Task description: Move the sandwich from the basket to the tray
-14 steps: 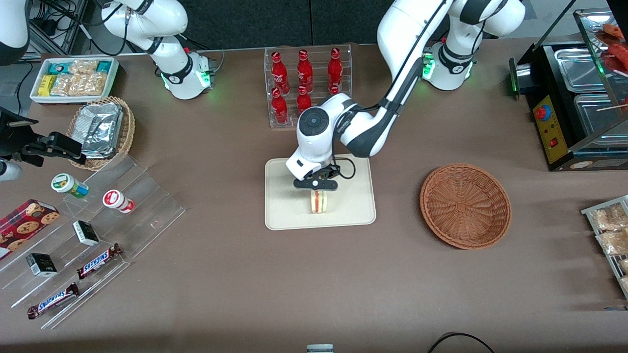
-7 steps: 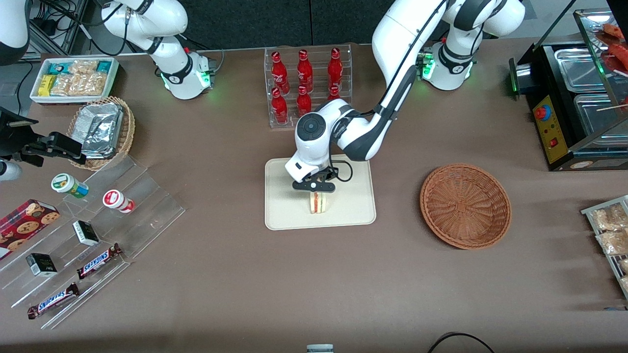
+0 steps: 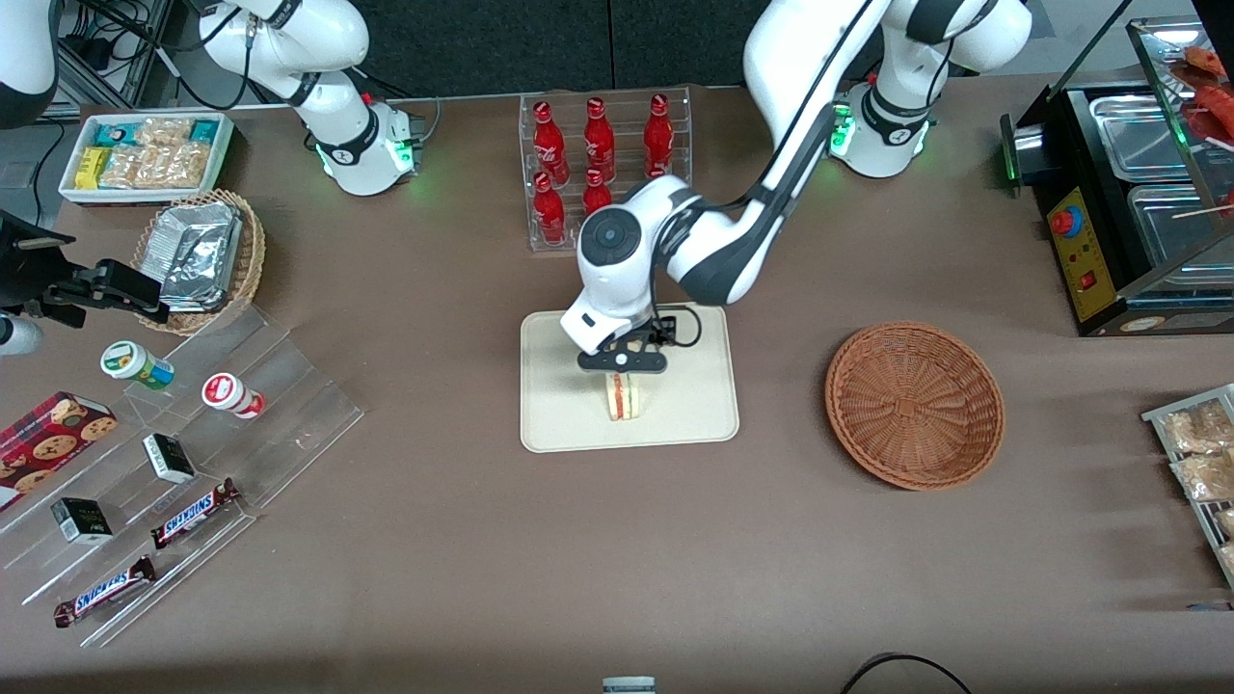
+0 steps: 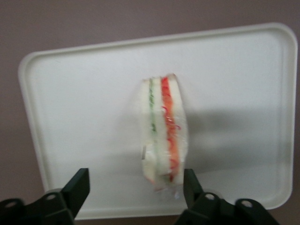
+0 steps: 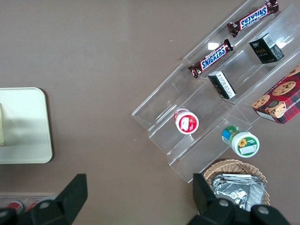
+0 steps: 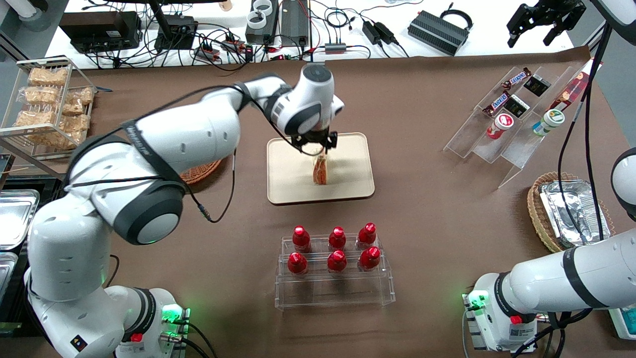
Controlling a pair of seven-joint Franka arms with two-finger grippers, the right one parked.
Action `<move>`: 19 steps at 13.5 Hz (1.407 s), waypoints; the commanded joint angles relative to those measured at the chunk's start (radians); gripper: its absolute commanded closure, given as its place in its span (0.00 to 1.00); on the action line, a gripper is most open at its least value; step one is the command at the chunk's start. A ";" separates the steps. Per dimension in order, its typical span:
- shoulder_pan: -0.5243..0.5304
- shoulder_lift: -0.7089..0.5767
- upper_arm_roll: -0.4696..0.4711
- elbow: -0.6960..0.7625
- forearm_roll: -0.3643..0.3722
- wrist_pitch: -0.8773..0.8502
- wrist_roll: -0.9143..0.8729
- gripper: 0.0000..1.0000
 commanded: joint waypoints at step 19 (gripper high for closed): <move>0.434 -0.549 0.306 -0.008 -0.019 -0.584 0.796 0.00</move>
